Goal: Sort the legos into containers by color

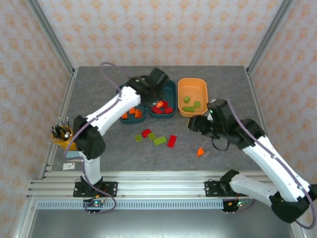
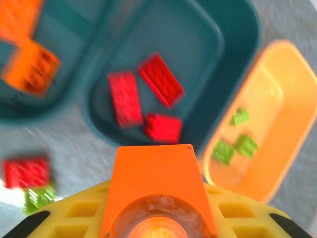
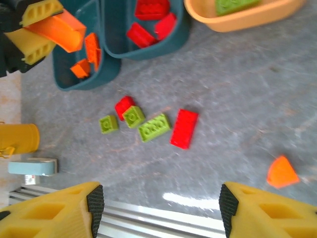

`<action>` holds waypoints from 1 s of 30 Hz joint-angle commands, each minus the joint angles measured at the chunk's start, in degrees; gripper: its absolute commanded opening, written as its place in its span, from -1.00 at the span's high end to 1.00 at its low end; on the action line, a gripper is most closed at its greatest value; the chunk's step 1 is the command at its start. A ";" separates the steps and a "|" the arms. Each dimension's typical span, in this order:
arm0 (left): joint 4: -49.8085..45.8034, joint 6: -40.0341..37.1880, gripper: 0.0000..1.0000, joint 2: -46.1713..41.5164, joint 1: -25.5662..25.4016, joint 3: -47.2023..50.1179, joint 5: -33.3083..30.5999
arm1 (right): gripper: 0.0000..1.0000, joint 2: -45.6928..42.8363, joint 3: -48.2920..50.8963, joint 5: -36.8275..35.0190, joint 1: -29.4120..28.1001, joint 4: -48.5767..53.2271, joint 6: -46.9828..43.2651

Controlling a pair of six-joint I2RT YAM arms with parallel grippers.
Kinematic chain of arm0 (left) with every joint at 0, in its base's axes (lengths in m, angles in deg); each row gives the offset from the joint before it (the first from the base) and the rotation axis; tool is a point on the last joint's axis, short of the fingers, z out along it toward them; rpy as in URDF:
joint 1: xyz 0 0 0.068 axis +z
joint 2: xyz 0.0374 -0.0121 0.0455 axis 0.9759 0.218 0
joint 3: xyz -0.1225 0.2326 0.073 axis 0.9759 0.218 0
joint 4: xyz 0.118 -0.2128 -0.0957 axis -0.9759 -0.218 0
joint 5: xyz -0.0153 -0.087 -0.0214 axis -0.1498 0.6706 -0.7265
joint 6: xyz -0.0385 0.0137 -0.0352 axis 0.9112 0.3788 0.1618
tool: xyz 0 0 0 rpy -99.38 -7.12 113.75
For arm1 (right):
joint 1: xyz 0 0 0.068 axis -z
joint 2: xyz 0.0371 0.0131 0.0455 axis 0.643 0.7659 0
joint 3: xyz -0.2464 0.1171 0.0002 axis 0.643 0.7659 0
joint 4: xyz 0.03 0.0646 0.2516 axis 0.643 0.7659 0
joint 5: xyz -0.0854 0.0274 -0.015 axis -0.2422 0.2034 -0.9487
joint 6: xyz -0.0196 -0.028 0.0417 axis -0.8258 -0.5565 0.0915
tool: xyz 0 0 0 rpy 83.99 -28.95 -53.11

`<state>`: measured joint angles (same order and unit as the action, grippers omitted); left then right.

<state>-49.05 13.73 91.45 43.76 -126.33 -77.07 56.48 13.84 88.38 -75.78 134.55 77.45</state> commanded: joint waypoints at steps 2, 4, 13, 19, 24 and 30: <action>-1.91 -15.17 0.37 0.68 7.16 3.14 -2.25 | -0.30 7.63 -3.37 2.42 -2.30 -12.64 -0.78; -0.59 -19.68 0.37 2.36 9.91 2.23 -1.53 | -0.31 12.05 -5.59 2.38 -3.95 -14.63 -1.35; 0.82 -29.32 0.38 17.38 17.21 -8.55 2.02 | -0.31 25.38 -13.81 5.26 -4.40 -17.27 -1.58; 0.16 -30.83 0.33 23.82 17.33 -11.61 2.27 | -0.31 28.14 -15.21 5.93 -4.40 -16.25 -2.16; 1.86 -30.82 0.26 25.25 17.41 -10.75 3.76 | -0.31 28.66 -14.92 5.70 -4.40 -15.75 -2.16; 2.01 -30.81 -0.08 24.58 17.34 -10.87 4.44 | -0.32 29.40 -14.08 5.38 -4.40 -14.87 -2.12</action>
<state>-47.22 -16.09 116.65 61.29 -136.21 -73.25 85.09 0.66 94.19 -80.11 118.53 76.12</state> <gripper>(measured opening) 0.519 0.658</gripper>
